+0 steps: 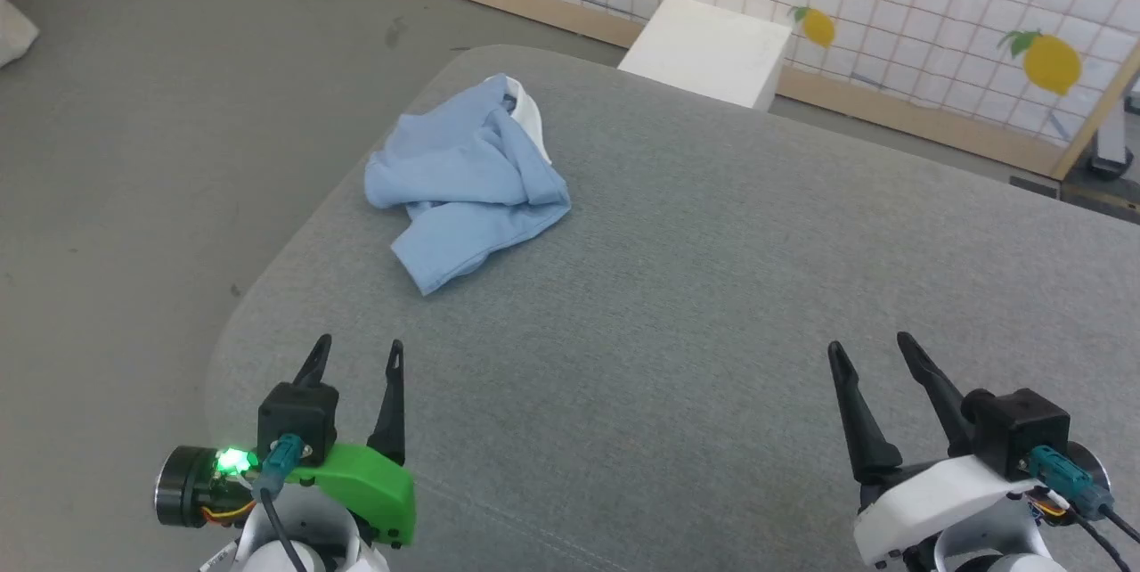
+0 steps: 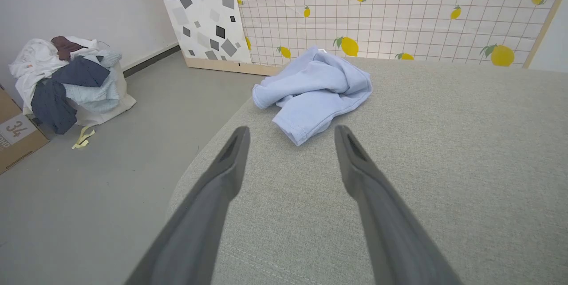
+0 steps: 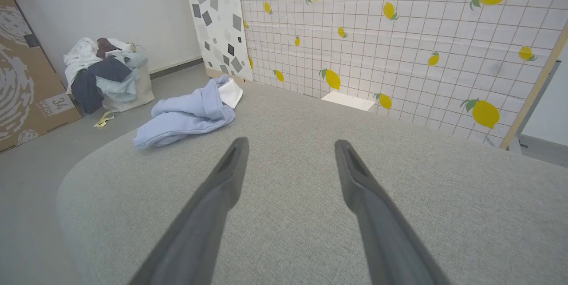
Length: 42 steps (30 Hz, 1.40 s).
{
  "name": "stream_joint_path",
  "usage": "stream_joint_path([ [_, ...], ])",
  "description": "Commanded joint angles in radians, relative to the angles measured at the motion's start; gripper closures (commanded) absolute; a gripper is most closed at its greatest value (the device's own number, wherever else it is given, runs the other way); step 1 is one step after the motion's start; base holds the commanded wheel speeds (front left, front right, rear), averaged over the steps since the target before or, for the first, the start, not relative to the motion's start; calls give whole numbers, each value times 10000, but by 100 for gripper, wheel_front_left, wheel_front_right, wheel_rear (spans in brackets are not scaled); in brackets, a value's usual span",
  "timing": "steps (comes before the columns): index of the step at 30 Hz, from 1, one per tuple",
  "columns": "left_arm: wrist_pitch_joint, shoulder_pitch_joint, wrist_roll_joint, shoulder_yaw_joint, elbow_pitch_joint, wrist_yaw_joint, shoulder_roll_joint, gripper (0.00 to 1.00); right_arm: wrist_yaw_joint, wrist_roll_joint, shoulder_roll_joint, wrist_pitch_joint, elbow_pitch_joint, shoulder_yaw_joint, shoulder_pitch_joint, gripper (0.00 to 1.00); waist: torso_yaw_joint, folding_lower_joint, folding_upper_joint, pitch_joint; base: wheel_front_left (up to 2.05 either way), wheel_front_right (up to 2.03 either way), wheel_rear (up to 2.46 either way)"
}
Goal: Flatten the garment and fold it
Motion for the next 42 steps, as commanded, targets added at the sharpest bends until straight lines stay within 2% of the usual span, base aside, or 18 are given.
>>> stream_joint_path([
  [1, -64, -223, 88, -24, 25, 86, 56, 0, -15, 75, 11, 45, -46, 13, 112, 0, 137, 0, 0, -49, 0, 0, 0],
  [15, -177, -270, 25, -116, 25, 227, 81, 0, -15, 113, 11, 84, -152, 71, 164, 0, 333, 0, 0, 97, 0, 0, 0],
  [21, -168, -321, -109, 4, -114, 316, 125, 0, -15, 17, 11, 151, -322, -35, 79, 0, 87, 0, 0, 397, 0, 0, 0],
  [25, 139, -648, -441, 107, -376, 37, 282, 0, -15, -173, 10, 249, -570, -173, -107, 0, -271, 0, 0, 899, 0, 0, 0],
  [29, 566, -1438, -765, 388, -659, -333, 711, 0, -15, -353, -30, 366, -942, -341, -335, 0, -749, 0, 0, 1649, 0, 0, 0],
  [33, 1234, -2581, -1177, 643, -777, -968, 1373, 0, -15, -499, -133, 454, -1357, -444, -611, 0, -1308, 0, 0, 2598, 0, 0, 0],
  [38, 2347, -4275, -1795, 708, -385, -1566, 2492, 0, -15, -627, -213, 435, -1780, -598, -1001, 0, -2031, 0, 0, 3789, 0, 0, 0],
  [42, 3387, -5661, -2456, 389, 260, -1737, 3457, 0, -15, -720, -265, 358, -1994, -666, -1256, 0, -2538, 0, 0, 4583, 0, 0, 0],
])
